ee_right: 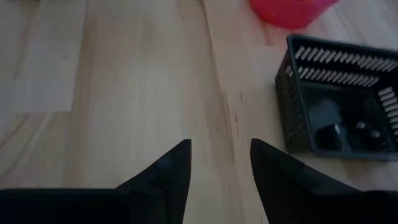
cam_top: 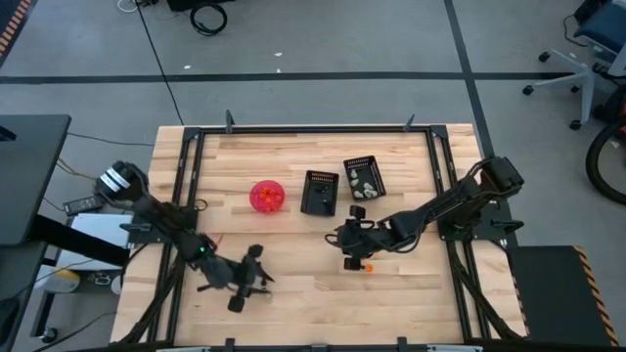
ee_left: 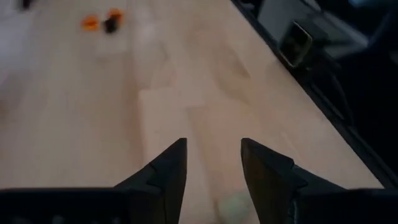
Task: Sort Halloween decoration
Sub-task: Put the white skull toy into the right black bin
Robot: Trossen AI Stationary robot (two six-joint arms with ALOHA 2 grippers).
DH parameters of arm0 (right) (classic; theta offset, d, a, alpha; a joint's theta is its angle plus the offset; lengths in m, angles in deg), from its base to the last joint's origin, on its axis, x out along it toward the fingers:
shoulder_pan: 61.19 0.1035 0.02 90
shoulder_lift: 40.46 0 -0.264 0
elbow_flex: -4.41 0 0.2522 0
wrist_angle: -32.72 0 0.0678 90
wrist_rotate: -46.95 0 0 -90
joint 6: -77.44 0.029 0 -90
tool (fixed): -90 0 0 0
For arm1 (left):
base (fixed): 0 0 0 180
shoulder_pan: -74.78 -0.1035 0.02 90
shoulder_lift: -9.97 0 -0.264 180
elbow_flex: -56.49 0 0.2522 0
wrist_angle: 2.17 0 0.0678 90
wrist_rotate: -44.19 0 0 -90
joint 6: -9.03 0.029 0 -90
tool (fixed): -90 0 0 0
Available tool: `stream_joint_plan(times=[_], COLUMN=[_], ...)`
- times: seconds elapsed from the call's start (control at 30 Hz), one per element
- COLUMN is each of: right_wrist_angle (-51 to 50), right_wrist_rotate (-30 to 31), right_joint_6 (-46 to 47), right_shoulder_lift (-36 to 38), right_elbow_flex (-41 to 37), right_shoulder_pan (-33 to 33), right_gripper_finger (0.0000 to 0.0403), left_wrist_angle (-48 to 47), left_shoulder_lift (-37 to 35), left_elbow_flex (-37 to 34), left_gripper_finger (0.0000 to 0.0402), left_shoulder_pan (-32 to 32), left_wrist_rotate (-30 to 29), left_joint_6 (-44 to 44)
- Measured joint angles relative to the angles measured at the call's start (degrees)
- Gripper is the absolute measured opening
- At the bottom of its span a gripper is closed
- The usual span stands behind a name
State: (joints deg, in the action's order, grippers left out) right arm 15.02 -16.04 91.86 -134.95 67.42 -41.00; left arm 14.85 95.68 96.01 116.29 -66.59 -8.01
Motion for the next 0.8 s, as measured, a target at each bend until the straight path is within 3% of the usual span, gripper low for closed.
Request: stream_joint_plan(times=[0.17,0.4,0.8], right_wrist_angle=[4.13,8.05,9.55], right_wrist_rotate=[0.02,0.32,0.38], right_joint_6=[0.91,0.73,0.46], right_shoulder_lift=[0.09,-0.14,-0.16], right_elbow_flex=[-2.55,-2.9,-2.88], right_shoulder_pan=[0.02,0.15,0.48], right_gripper_finger=[0.0169,0.0169,0.0169], left_wrist_angle=[-3.98,-3.89,-3.7], left_shoulder_lift=[5.09,8.52,14.98], left_elbow_flex=[5.66,6.84,6.85], left_gripper_finger=[0.0185,0.0234,0.0193], left_shoulder_pan=[0.85,0.86,2.49], left_wrist_rotate=[0.09,2.51,2.67], left_joint_6=[3.58,3.97,4.75])
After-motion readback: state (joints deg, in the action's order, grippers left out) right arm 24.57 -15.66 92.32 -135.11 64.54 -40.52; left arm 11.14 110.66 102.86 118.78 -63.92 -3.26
